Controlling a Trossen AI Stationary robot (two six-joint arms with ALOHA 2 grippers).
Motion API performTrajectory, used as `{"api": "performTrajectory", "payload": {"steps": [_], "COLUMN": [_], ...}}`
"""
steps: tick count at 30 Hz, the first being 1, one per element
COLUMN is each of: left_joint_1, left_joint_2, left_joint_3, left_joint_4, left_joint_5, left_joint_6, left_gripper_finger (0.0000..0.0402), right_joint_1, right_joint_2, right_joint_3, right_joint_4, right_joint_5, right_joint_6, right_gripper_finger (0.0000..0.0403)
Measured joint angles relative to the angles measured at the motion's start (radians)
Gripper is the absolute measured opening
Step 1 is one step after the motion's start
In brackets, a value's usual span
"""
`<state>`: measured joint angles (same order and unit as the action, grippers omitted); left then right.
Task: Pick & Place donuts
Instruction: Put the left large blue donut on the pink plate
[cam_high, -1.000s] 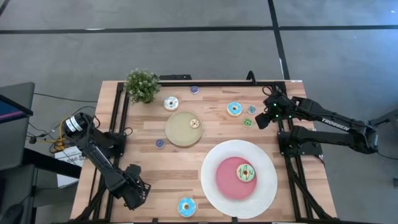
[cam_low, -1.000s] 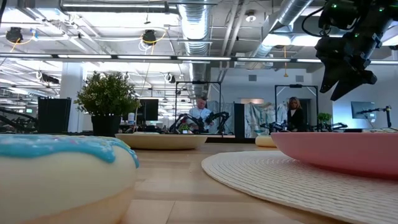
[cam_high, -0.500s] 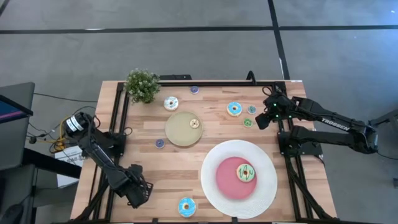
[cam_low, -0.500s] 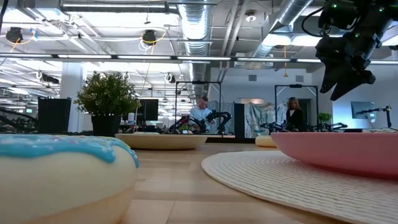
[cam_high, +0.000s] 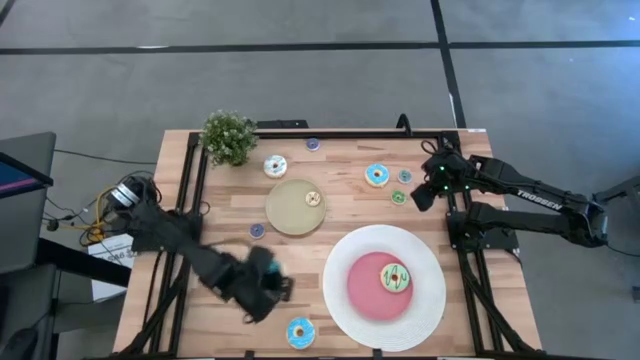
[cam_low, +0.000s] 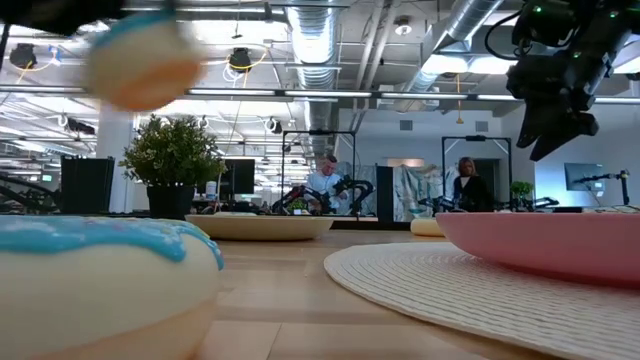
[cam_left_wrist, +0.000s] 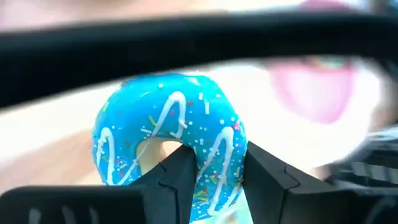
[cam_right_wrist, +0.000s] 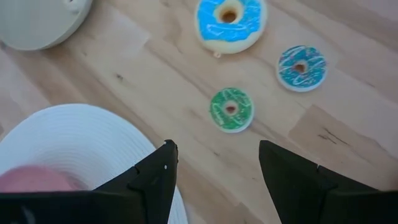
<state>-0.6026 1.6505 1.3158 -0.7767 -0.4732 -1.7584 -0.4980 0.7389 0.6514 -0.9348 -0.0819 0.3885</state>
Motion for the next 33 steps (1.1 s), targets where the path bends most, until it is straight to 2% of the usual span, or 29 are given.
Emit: {"api": "performTrajectory", "payload": {"steps": [3, 8, 14, 19, 22, 25, 30, 33], "left_joint_1": [0.115, 0.273, 0.364, 0.385, 0.379, 0.361, 0.333, 0.328], "left_joint_2": [0.068, 0.277, 0.557, 0.746, 0.765, 0.783, 0.8, 0.807], "left_joint_3": [0.157, 0.461, 0.808, 1.041, 0.999, 0.991, 0.991, 0.991], "left_joint_4": [0.036, 0.014, -0.074, -0.124, -0.046, -0.054, -0.061, -0.066], "left_joint_5": [0.012, 0.167, 0.288, 0.39, 0.45, 0.457, 0.373, 0.359], "left_joint_6": [0.272, 0.585, 0.78, 0.842, 0.829, 0.806, 0.811, 0.821], "left_gripper_finger": [0.0107, 0.0107, 0.0107, 0.0107, 0.0107, 0.0107, 0.0107, 0.0107], "right_joint_1": [0.0, 0.0, 0.0, 0.0, 0.0, 0.0, 0.0, 0.0], "right_joint_2": [0.0, 0.0, 0.0, 0.0, 0.0, 0.0, 0.0, 0.0], "right_joint_3": [0.0, 0.0, 0.0, 0.0, 0.0, 0.0, 0.0, 0.0], "right_joint_4": [0.0, -0.001, -0.007, -0.007, -0.011, -0.016, -0.019, -0.018], "right_joint_5": [-0.022, -0.025, -0.027, -0.028, -0.035, -0.035, -0.035, -0.035], "right_joint_6": [-0.005, -0.009, -0.031, -0.041, -0.049, -0.05, -0.06, -0.063], "right_gripper_finger": [0.0214, 0.0214, 0.0214, 0.0214, 0.0214, 0.0214, 0.0214, 0.0214]}}
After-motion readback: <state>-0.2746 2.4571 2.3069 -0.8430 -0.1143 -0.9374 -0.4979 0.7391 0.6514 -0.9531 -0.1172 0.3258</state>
